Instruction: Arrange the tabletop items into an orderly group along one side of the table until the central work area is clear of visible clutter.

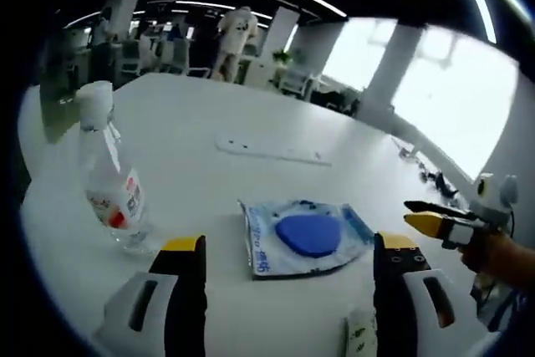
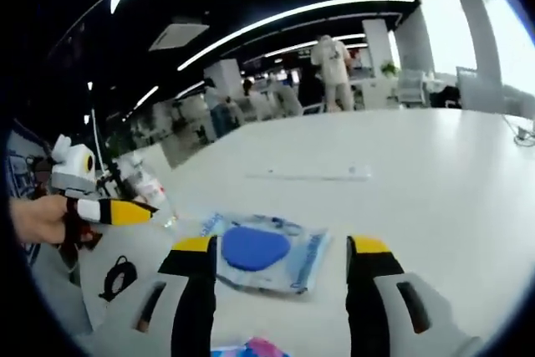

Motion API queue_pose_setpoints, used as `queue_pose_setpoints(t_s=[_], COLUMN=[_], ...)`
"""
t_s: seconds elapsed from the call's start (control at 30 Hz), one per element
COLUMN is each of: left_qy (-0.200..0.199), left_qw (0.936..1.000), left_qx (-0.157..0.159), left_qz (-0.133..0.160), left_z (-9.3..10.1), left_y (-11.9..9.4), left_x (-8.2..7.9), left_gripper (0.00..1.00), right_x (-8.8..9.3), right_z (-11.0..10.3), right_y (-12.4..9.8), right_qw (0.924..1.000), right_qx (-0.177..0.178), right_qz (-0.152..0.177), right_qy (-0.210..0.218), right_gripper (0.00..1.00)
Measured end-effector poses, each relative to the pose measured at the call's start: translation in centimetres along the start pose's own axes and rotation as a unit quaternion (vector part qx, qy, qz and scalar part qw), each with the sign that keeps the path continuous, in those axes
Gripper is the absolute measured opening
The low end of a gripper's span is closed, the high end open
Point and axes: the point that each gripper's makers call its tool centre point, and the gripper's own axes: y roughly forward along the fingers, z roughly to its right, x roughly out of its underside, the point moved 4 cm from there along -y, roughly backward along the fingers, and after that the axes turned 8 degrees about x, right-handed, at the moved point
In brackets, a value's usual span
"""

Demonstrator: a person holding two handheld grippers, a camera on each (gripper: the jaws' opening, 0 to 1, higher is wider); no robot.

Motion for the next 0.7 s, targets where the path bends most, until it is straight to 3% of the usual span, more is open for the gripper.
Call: queue_pose_setpoints(t_s=[0.1,0.17,0.37,0.7], left_qy=[0.007,-0.013,-0.016,-0.021], left_qw=[1.0,0.9996,0.9994,0.9982], left_qx=[0.0,-0.004,-0.025,-0.051], left_qz=[0.007,0.024,0.019,0.025], left_z=[0.2,-0.2,-1.4,-3.4], left_y=[-1.4,-2.5,-5.8,-11.8], left_x=[-0.2,-0.3,0.9,1.6], left_gripper=[0.83,0.83,0.86,0.95], right_x=[-0.3,-0.3,0.7,3.1], right_z=[-0.6,-0.9,-2.4,-4.6], right_y=[-1.1,-1.9,-3.7,-5.6], right_qw=[1.0,1.0,1.0,0.9994], right_qx=[-0.002,0.001,-0.004,-0.018], right_qz=[0.002,0.002,-0.006,-0.03], right_qy=[-0.007,0.0,0.003,0.005], right_gripper=[0.6,0.6,0.59,0.59])
